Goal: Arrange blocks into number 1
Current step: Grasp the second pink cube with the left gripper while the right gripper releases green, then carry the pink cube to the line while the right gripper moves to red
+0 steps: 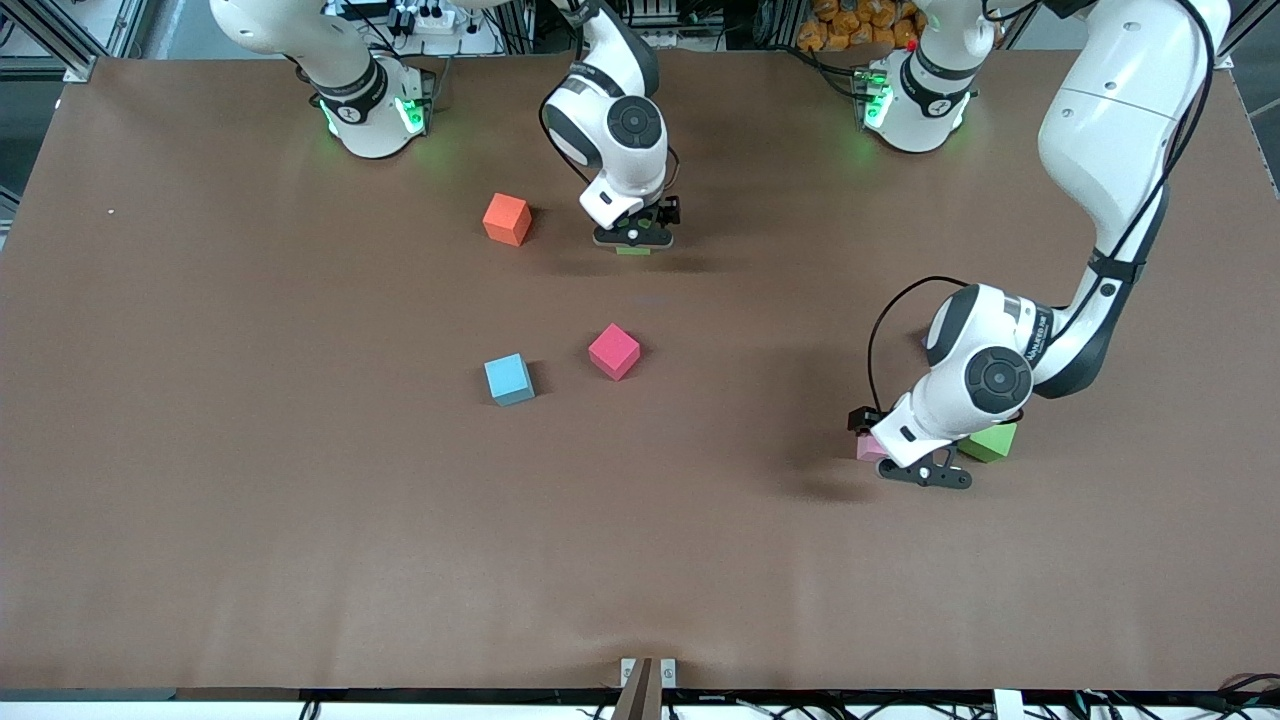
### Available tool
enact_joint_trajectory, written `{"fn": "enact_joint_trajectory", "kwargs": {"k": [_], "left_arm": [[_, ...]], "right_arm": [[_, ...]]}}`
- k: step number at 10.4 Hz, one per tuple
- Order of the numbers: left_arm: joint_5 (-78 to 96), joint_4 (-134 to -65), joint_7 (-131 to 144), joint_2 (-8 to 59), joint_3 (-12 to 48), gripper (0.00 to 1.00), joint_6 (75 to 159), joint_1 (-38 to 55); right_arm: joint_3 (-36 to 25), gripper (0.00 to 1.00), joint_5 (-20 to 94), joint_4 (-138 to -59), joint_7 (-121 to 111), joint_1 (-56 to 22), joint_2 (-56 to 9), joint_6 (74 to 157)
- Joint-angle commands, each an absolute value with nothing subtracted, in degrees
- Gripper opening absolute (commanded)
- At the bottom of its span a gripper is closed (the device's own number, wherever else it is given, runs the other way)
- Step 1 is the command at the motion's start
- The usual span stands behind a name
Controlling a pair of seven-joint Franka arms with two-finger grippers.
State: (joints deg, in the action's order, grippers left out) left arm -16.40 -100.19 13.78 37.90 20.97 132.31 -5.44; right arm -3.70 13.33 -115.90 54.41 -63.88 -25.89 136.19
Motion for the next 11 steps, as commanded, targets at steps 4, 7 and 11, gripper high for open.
{"fn": "enact_joint_trajectory", "kwargs": {"k": [4,7,11], "left_arm": [[-17.1,-99.8,15.6,37.7,22.0,0.00,131.8,-4.8],[-17.0,-100.5,19.2,35.5,26.4,0.00,129.2,-3.6],[-17.1,-100.5,32.3,35.1,33.0,0.00,125.5,0.1]], "right_arm": [[-4.7,1.00,13.4,-113.1,44.1,-48.1,-18.9,129.1],[-4.7,1.00,13.4,-111.0,27.9,-37.1,-20.2,129.1],[-4.7,1.00,9.2,-106.0,18.4,-32.3,-25.5,129.1]]}}
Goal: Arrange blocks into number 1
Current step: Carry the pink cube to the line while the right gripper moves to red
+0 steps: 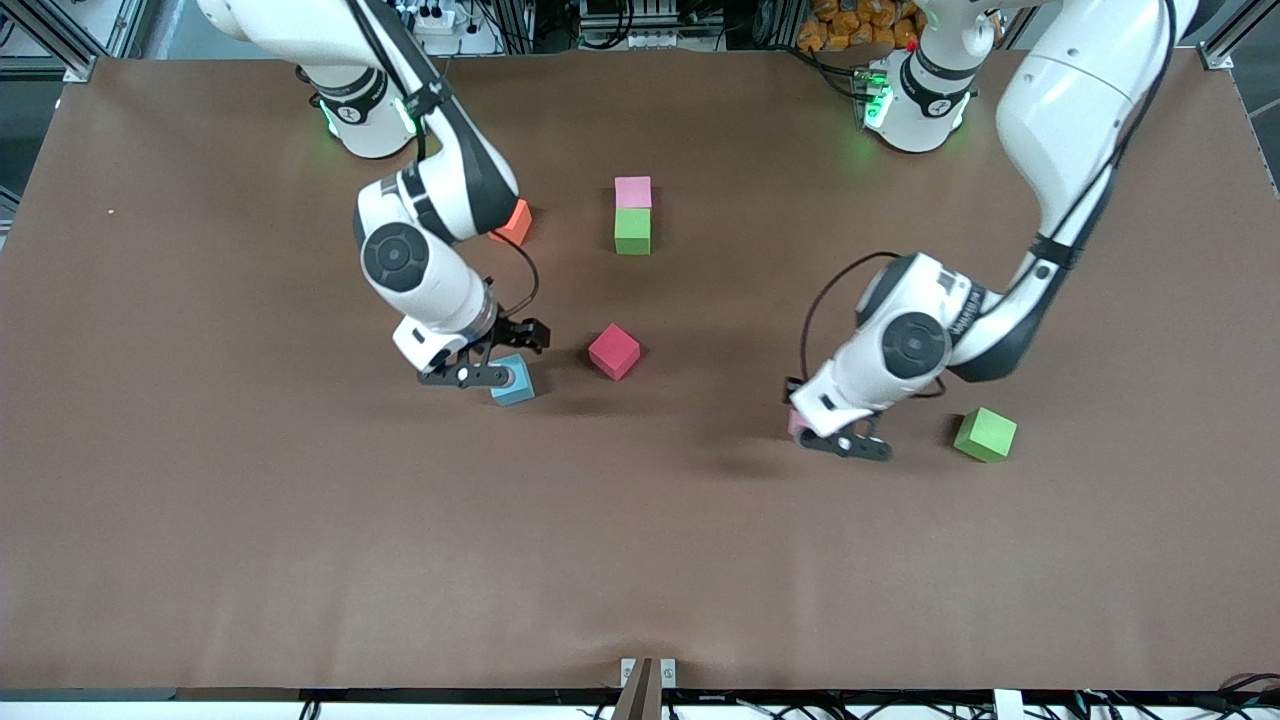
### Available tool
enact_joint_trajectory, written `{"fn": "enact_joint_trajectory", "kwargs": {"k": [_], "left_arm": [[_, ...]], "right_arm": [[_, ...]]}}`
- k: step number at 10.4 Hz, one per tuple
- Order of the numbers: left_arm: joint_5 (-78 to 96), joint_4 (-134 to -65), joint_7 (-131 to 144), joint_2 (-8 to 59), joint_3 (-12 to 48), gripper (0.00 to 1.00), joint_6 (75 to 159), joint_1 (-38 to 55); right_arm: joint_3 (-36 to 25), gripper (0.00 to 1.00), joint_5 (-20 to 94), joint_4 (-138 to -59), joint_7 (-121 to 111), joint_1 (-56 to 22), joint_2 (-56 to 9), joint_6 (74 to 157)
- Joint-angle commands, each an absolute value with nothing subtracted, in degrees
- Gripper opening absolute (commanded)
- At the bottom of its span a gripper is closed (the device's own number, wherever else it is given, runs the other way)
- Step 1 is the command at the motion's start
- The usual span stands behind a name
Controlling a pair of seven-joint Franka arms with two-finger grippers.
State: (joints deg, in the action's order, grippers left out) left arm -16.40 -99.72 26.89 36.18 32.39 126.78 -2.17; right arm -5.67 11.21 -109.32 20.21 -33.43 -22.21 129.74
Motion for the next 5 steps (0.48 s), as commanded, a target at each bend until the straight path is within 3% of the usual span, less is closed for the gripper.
{"fn": "enact_joint_trajectory", "kwargs": {"k": [1,5], "left_arm": [[-17.1,-100.6,36.7,35.1,33.0,0.00,125.5,2.8],[-17.0,-100.0,49.4,35.9,33.0,0.00,125.6,12.7]], "right_arm": [[-4.7,1.00,9.2,-105.5,18.3,-32.3,-26.9,129.7],[-4.7,1.00,9.3,-105.2,18.8,-32.4,-27.5,129.9]]}}
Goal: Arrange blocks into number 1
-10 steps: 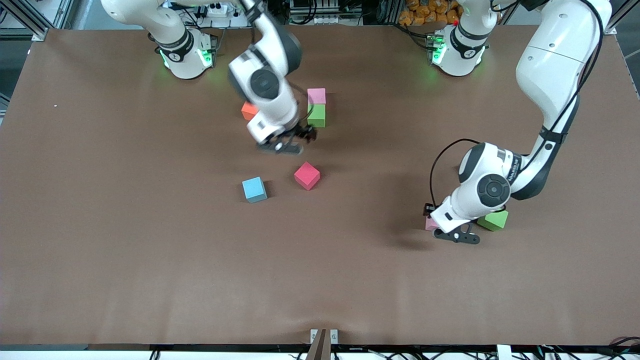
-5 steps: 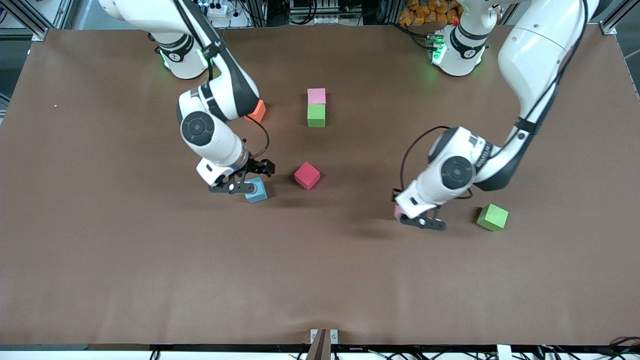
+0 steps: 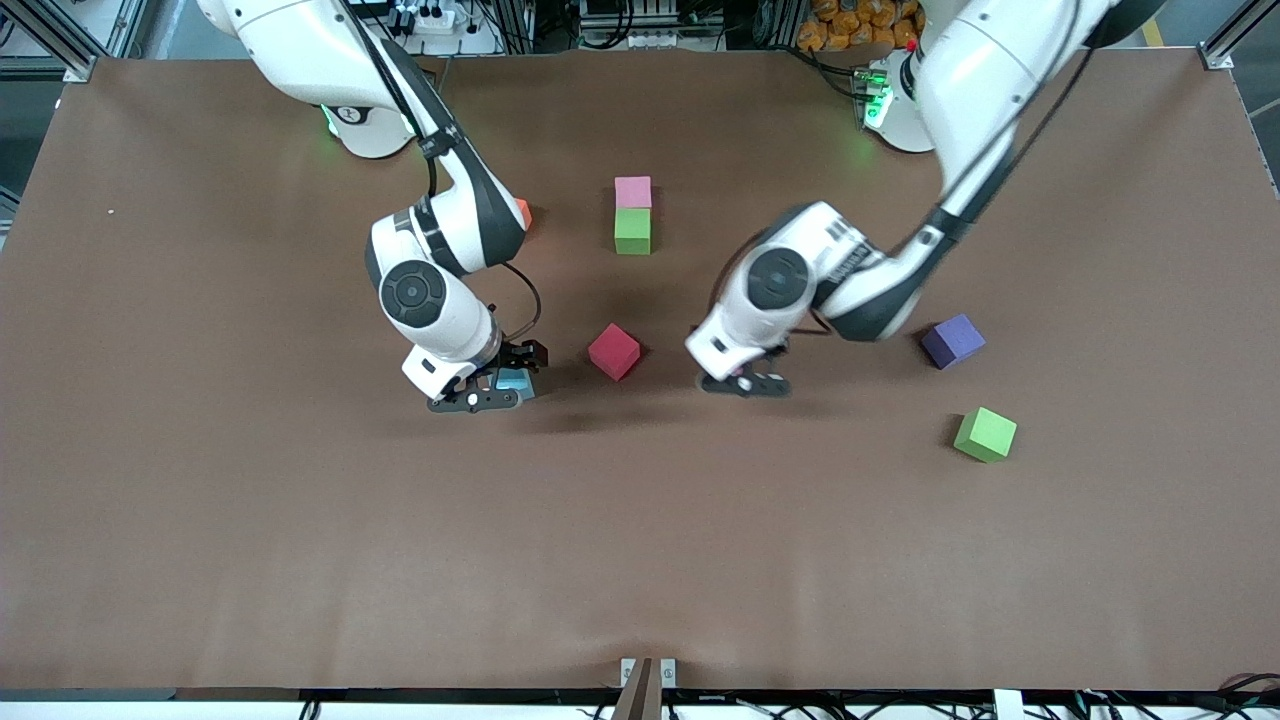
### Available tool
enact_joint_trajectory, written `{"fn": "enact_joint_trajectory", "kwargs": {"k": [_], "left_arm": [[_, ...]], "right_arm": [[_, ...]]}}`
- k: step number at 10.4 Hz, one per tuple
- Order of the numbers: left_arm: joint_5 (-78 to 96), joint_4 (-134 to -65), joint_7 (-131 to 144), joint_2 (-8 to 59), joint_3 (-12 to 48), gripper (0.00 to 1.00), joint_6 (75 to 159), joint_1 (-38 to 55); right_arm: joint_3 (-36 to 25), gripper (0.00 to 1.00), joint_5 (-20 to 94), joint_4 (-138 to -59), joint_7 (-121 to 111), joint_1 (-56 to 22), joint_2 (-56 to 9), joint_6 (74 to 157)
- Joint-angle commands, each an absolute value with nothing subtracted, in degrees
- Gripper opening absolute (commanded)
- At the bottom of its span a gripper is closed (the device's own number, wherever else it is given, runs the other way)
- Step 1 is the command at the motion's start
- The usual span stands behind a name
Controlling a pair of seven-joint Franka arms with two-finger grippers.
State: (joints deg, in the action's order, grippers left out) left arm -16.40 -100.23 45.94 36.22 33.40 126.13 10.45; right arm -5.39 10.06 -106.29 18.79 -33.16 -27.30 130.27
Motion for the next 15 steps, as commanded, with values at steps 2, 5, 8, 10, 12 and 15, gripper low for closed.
{"fn": "enact_joint_trajectory", "kwargs": {"k": [2,5,8,10,12,15], "left_arm": [[-16.5,-100.0,52.7,37.0,33.0,0.00,126.3,15.3],[-15.2,-100.0,56.3,38.0,33.0,0.00,128.4,19.1],[-15.2,-100.1,58.7,39.5,32.9,0.00,131.6,22.7],[-15.5,-100.7,61.0,39.6,32.7,0.00,132.3,24.2],[-15.5,-101.6,62.8,39.6,32.7,0.00,132.4,25.4],[-15.3,-102.0,65.1,39.7,32.8,0.00,132.6,26.4]], "right_arm": [[-4.7,1.00,9.3,-105.5,18.8,-32.8,-27.5,129.9],[-4.7,1.00,5.4,-106.8,16.1,-33.5,-28.7,133.5],[-4.6,1.00,5.0,-109.2,14.7,-33.5,-28.8,137.3],[-4.6,1.00,5.1,-109.2,14.7,-33.6,-28.9,137.4],[-4.5,1.00,5.1,-109.2,14.8,-33.7,-29.4,137.8],[-4.5,1.00,5.4,-110.0,15.9,-33.9,-29.3,138.5]]}}
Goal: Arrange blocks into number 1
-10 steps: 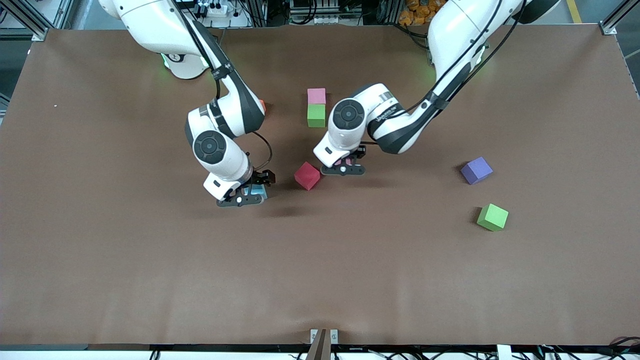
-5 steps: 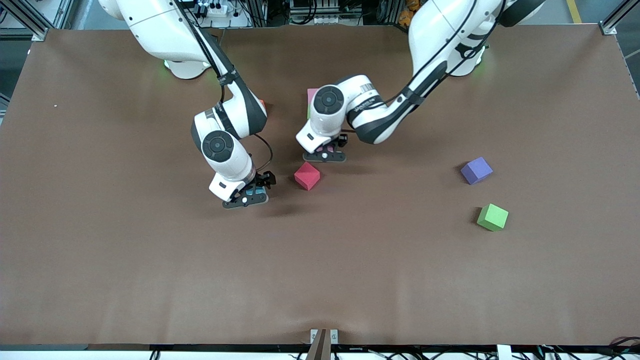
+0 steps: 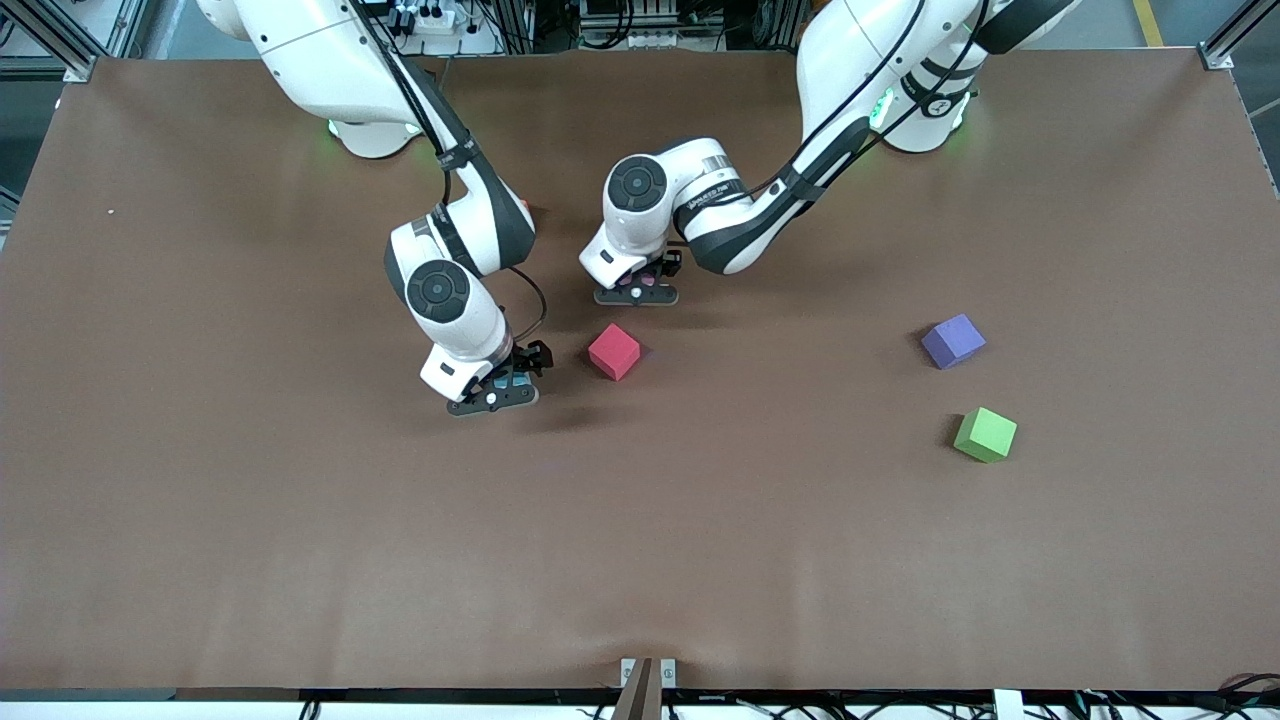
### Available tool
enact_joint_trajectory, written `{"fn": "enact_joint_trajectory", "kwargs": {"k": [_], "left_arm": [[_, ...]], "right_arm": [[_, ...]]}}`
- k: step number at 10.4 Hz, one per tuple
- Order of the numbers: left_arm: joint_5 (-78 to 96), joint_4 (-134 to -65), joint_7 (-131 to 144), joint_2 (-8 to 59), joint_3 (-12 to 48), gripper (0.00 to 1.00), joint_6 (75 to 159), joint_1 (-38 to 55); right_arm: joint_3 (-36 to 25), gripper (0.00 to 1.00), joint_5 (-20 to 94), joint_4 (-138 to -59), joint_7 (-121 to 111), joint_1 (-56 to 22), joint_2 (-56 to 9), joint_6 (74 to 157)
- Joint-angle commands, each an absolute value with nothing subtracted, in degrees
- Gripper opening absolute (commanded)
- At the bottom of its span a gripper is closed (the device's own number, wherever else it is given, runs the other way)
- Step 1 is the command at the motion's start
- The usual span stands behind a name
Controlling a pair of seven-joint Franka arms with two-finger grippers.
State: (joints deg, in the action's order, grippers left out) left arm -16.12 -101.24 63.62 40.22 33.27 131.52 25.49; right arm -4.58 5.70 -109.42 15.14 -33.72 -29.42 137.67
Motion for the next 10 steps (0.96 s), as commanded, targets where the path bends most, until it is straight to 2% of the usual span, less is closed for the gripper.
{"fn": "enact_joint_trajectory", "kwargs": {"k": [1,2,5,10], "left_arm": [[-15.2,-102.0,65.4,40.2,32.7,0.00,133.1,26.9],[-15.3,-102.0,66.3,40.4,32.8,0.00,133.2,26.9],[-15.2,-102.0,66.5,40.9,32.8,0.00,133.9,27.2],[-15.1,-102.9,68.6,40.8,32.8,0.00,133.8,27.2]], "right_arm": [[-4.4,1.00,5.5,-109.6,18.1,-34.4,-29.0,137.9],[-4.5,1.00,5.5,-108.3,21.4,-35.2,-28.8,136.5],[-4.5,1.00,5.6,-101.3,30.2,-35.4,-28.7,124.5],[-3.9,1.00,7.9,-100.8,44.0,-36.0,-28.4,124.3]]}}
